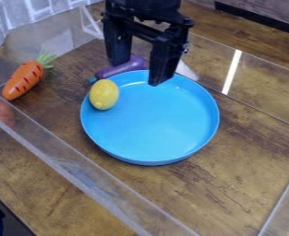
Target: Remove the purple eggplant from the blue tray and put it on the table
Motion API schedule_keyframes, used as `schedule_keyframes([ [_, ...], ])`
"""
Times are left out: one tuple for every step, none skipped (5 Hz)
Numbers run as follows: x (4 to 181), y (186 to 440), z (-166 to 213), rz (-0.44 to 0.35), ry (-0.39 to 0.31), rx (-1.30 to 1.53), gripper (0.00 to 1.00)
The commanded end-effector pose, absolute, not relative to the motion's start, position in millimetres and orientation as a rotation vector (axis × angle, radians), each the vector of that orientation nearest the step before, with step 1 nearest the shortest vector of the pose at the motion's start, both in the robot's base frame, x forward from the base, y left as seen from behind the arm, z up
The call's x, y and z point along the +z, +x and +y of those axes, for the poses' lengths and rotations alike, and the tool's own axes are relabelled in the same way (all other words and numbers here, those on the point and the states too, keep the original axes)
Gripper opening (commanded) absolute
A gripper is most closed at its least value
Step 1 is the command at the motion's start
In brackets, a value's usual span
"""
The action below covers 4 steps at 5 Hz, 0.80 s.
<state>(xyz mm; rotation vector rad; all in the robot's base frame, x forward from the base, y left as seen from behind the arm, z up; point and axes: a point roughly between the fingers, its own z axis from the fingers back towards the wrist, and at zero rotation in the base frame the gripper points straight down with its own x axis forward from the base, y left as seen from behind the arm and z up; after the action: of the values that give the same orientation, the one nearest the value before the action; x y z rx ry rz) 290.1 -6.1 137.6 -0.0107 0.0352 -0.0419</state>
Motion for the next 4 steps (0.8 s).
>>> schedule_keyframes([
  [146.0,292.7,-3.9,-0.004,-0.005,-0.040,1.00],
  [143.9,294.2,-3.8,-0.001,-0.004,-0.043,1.00],
  [141.8,295.7,-3.7,0.001,-0.003,-0.046,1.00],
  [140.7,297.4,-3.0,0.002,0.000,-0.048,1.00],
])
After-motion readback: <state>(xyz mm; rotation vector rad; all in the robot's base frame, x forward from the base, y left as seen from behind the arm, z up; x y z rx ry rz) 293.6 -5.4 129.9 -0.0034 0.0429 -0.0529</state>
